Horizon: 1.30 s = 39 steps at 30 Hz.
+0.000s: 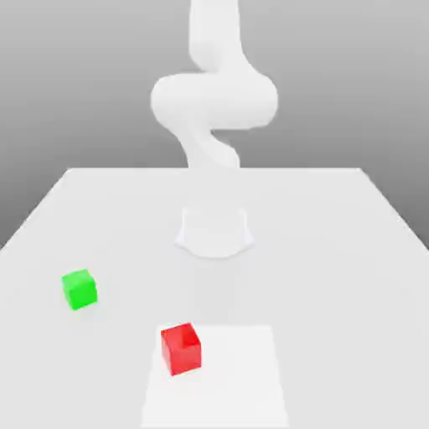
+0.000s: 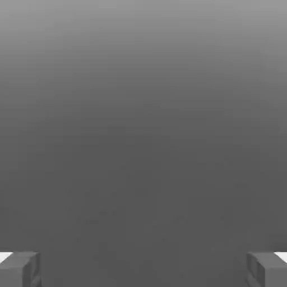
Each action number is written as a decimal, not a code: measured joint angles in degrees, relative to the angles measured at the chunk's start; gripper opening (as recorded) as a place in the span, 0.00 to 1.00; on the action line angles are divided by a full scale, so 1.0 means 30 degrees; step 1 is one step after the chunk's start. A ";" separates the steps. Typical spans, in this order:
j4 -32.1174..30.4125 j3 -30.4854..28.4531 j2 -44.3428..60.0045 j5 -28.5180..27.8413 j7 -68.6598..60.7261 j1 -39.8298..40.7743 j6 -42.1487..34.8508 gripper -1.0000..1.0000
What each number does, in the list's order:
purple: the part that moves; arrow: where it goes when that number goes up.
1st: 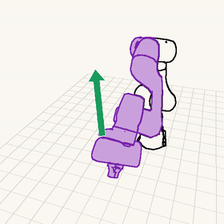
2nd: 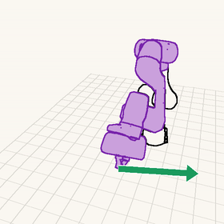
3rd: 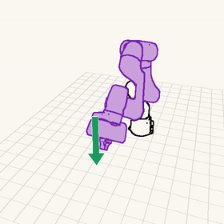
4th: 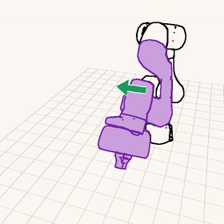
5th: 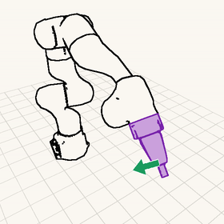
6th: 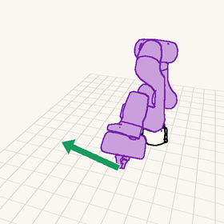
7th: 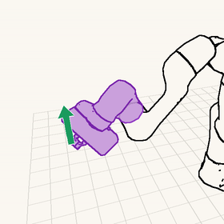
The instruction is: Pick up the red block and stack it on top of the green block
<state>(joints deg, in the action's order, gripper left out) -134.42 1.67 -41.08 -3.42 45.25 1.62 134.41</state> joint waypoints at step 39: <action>-0.7471 -0.0835 1.8549 0.1651 -1.0582 0.1663 1.2336 0.00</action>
<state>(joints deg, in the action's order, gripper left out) -156.83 -0.83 14.56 1.54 13.50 6.61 171.42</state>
